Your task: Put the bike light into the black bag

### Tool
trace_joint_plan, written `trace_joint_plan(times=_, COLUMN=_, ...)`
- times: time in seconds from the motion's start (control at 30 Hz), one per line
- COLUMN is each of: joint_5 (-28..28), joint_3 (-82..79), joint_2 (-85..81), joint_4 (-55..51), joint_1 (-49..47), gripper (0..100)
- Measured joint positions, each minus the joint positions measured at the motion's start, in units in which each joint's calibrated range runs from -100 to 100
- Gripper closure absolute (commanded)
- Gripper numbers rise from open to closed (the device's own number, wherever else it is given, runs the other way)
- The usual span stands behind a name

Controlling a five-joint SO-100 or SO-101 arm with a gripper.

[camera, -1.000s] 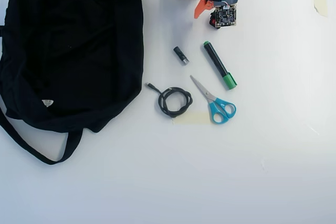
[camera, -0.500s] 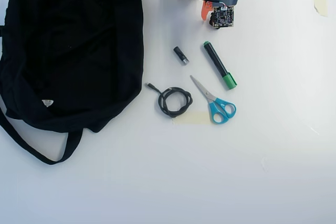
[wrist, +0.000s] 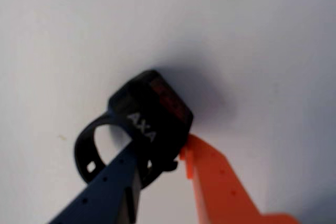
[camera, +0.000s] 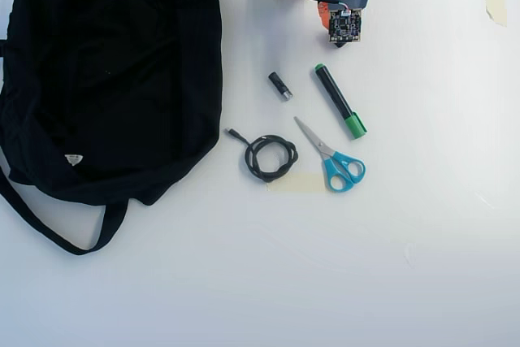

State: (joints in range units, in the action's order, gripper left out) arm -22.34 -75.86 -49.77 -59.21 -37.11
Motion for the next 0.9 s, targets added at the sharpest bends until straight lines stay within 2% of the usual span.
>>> trace_joint_plan(times=0.53, joint_5=0.20, joint_3=16.43, joint_2=0.00, joint_4=-0.17, joint_1=5.44, gripper=98)
trace_joint_plan(times=0.9, joint_5=0.49, joint_3=24.76, joint_2=0.00, joint_4=-0.17, joint_1=20.50, gripper=98)
